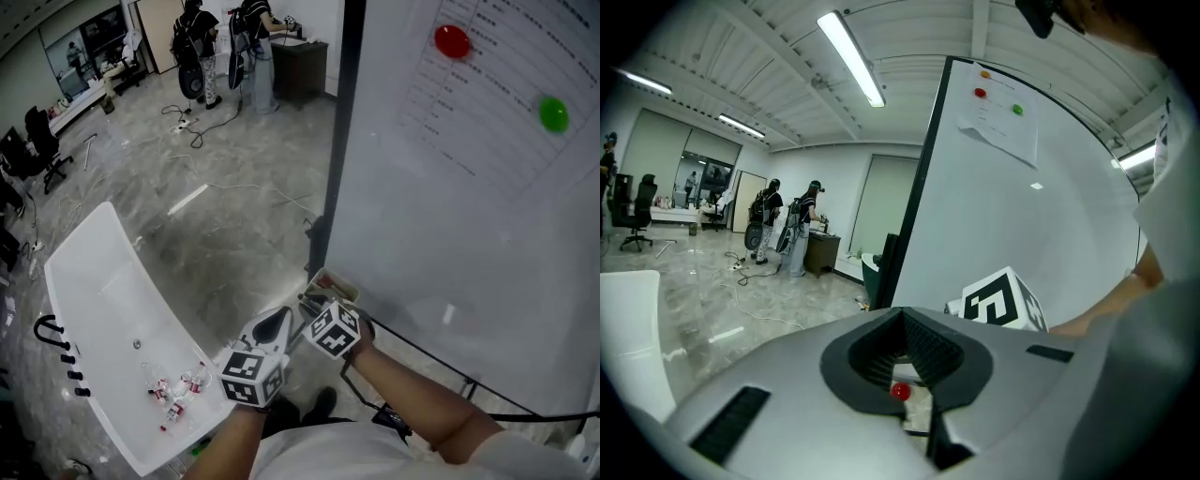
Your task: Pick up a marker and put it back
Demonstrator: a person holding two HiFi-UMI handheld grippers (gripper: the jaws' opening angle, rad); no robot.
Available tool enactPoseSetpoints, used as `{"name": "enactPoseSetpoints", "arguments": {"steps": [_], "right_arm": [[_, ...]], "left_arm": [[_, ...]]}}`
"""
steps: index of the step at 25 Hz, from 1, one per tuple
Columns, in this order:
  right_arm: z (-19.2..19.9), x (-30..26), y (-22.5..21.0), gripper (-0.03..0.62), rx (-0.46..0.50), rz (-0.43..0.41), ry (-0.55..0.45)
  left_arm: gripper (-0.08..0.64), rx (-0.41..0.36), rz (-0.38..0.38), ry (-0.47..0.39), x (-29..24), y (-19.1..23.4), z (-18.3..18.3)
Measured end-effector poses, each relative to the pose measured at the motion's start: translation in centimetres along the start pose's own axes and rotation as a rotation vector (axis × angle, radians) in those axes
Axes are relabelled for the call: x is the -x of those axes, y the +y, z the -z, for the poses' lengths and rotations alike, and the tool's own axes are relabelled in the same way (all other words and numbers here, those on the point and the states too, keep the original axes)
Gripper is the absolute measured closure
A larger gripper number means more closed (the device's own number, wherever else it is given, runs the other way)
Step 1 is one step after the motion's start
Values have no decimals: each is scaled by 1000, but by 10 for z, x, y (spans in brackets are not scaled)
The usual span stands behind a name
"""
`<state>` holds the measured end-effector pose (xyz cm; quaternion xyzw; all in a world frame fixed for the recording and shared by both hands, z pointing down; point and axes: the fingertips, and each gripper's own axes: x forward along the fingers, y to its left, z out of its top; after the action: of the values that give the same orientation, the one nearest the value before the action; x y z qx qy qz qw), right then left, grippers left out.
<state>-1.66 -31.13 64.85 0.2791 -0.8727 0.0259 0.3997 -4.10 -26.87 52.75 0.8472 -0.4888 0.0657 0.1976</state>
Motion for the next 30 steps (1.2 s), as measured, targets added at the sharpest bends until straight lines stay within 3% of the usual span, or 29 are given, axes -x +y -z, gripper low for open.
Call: {"name": "enactPoseSetpoints", "arguments": {"steps": [8,17,23,30], "right_arm": [[1,-17,-2,512,89,73,71],[-2,-13,-2,525,54,66,51],[-22,25,-9,525,-29,72,-93],[-53,103,-34,525,-195,126,-379]], "left_arm": [[557,26,-1,10,-5,6,6],[556,37,-17,-7,3,13,3],[557,30,-9,-26,1,7,-3],[556,-6,30,-64,-5,-17,-23]]}}
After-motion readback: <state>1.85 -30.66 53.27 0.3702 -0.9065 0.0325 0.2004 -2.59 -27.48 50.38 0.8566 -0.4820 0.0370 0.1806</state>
